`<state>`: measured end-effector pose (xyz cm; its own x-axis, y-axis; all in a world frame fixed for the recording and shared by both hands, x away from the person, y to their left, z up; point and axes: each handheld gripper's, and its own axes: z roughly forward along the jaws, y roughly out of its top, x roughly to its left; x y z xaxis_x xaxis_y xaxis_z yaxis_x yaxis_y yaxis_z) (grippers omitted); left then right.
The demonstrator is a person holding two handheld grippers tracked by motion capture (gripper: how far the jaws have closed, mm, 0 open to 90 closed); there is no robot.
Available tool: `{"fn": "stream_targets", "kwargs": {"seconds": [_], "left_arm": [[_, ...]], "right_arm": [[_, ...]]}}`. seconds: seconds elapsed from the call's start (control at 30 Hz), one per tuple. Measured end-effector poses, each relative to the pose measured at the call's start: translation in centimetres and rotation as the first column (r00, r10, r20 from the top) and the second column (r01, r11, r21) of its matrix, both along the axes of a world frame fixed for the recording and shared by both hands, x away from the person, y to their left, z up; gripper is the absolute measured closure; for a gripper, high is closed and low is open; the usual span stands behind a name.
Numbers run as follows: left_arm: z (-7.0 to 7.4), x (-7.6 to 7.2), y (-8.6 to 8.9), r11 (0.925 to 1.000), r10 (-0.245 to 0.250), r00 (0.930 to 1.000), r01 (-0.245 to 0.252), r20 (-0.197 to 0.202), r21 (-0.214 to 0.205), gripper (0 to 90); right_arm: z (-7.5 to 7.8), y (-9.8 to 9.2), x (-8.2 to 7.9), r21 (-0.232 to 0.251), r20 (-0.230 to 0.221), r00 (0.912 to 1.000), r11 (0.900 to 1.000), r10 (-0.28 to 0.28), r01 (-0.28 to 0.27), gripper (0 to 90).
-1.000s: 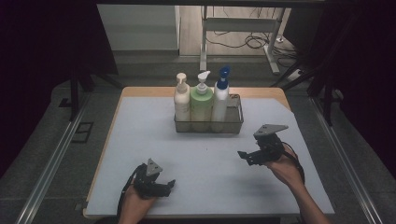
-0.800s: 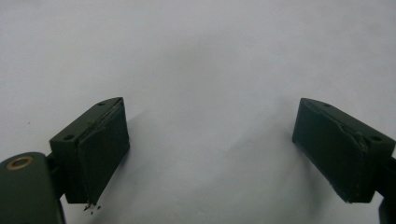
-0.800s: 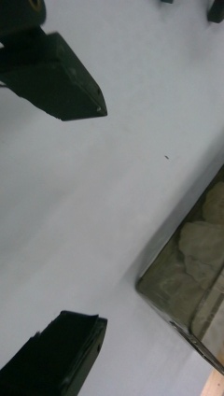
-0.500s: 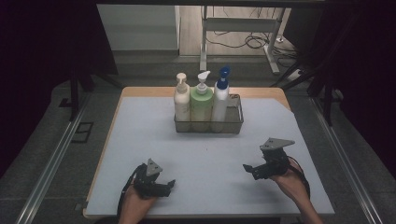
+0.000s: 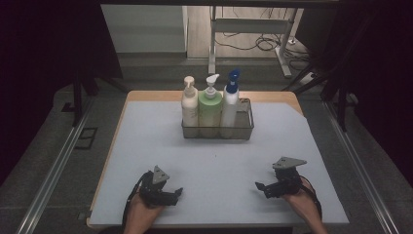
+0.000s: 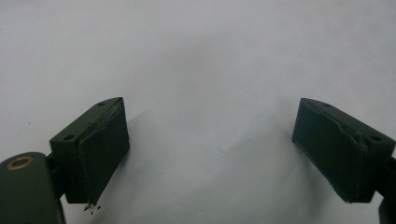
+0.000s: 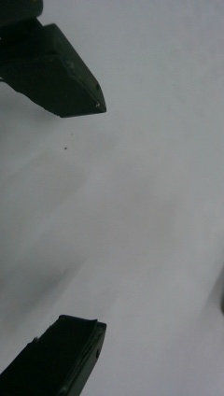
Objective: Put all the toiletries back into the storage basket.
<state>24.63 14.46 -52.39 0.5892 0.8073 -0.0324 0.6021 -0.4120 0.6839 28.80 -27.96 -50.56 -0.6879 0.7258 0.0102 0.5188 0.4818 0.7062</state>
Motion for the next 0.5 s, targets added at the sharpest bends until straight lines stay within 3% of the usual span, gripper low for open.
{"fn": "stream_targets", "kwargs": {"seconds": [0.23, 0.5], "left_arm": [[0.0, 0.0, 0.0, 1.0000, 0.000, 1.0000, 0.000, 0.000, 0.000, 10.6], [0.0, 0.0, 0.0, 1.0000, -0.001, 1.0000, 0.001, -0.001, 0.002, 10.6]], "right_arm": [[-1.6, 0.0, -0.3, -0.023, -0.023, 0.9997, 0.9997, -0.006, 0.006, 0.0], [-1.6, 0.0, -0.4, -0.024, -0.012, 0.9999, 0.9997, -0.006, 0.006, 0.0]]}}
